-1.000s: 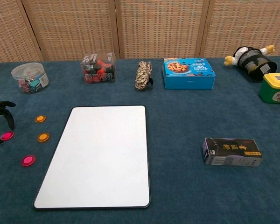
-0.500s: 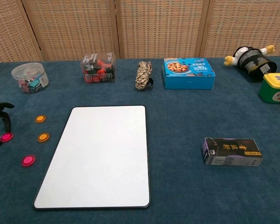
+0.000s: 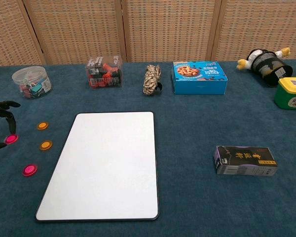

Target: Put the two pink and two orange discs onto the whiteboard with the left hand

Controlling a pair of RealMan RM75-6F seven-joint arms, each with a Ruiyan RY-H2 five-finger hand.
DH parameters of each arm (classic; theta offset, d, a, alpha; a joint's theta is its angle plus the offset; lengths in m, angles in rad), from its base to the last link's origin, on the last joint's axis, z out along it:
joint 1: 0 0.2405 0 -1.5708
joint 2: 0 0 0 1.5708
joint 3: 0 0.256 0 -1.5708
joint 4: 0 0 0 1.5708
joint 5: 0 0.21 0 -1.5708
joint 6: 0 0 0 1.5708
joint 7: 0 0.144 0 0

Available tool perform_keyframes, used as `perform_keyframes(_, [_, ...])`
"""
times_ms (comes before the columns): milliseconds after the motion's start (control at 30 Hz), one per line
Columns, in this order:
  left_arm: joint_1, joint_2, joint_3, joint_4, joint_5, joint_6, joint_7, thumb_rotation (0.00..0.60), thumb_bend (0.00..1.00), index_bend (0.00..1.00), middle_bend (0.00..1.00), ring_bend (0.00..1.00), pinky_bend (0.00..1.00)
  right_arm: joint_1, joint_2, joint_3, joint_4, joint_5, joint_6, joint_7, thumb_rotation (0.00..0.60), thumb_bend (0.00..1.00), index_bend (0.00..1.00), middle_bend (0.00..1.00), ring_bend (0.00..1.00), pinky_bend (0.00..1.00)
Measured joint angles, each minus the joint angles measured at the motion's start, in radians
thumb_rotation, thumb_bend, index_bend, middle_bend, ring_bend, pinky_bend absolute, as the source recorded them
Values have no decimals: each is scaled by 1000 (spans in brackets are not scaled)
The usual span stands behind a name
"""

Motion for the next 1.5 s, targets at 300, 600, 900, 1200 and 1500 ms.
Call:
perform_keyframes(300, [-27, 33, 12, -230, 143, 51, 35, 600, 334, 497, 0, 0, 0, 0, 2, 0, 1, 0, 0, 7, 600, 2, 0, 0, 0, 0])
perform_keyframes(600, [-81, -64, 40, -308, 119, 32, 247, 600, 327, 497, 0, 0, 0, -1, 4, 1, 4, 3, -3, 21, 600, 2, 0, 0, 0, 0])
perform_keyframes(900, [-88, -81, 93, -334, 86, 32, 316, 600, 105, 291, 0, 0, 0, -1, 6, 1, 3, 4, -5, 27, 600, 24, 0, 0, 0, 0])
perform_keyframes(1200, [-50, -14, 107, -301, 114, 87, 225, 600, 345, 344, 0, 0, 0, -1, 5, 1, 1, 2, -3, 22, 600, 28, 0, 0, 0, 0])
perform_keyframes(1500, [-17, 4, 134, -201, 135, 83, 130, 600, 350, 380, 0, 0, 0, -2, 4, 0, 0, 1, 0, 18, 600, 28, 0, 0, 0, 0])
